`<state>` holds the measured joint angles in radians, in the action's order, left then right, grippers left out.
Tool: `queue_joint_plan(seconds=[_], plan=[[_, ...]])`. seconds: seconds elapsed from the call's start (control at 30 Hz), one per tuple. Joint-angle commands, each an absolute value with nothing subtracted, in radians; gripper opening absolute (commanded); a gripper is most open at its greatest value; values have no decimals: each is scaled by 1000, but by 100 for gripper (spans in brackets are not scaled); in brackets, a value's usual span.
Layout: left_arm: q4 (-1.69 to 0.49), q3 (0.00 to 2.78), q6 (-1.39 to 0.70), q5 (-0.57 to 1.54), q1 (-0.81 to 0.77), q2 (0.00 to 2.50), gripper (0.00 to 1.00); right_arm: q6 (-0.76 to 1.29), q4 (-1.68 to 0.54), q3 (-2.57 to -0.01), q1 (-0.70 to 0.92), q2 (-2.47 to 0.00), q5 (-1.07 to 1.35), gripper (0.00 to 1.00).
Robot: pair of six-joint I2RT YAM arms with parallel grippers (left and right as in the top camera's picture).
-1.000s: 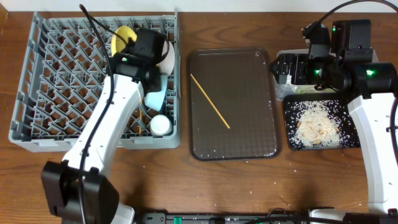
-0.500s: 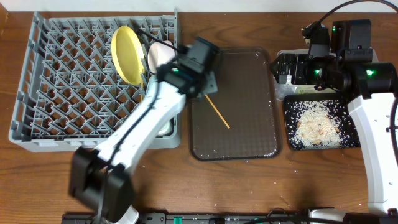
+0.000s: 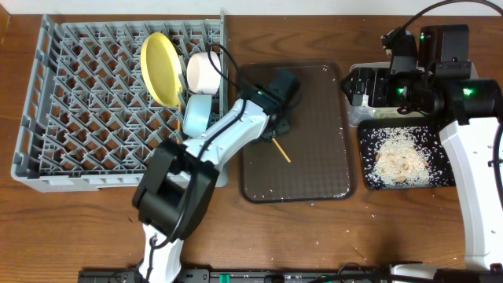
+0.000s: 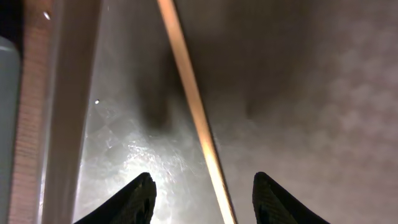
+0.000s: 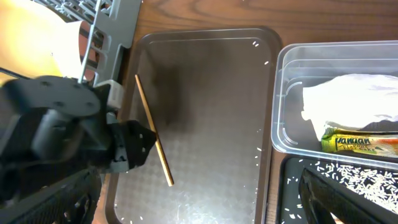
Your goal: Sort waste into correct bins and load items into the dishwasher
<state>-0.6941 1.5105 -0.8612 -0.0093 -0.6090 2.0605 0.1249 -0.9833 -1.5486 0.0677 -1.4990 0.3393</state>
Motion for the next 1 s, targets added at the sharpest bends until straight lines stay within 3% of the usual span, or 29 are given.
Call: queue_joint_plan(seconds=[0.0,0.53,0.87,0.97], plan=[[-689,1502,-900,-19,-608,2073,52,126,-984,-1550,68,-1505,337,99],[-668,1502,-904,-7,-620,2132,50,126,-984,-1550,68,-1505,337,99],[-672,1502,-904,-7,-620,2132,10,126,-984,-1550,68,-1505,337,99],[-672,1502,-904,-7,-620,2132,8,126,-984,-1550,68,-1505,337,99]])
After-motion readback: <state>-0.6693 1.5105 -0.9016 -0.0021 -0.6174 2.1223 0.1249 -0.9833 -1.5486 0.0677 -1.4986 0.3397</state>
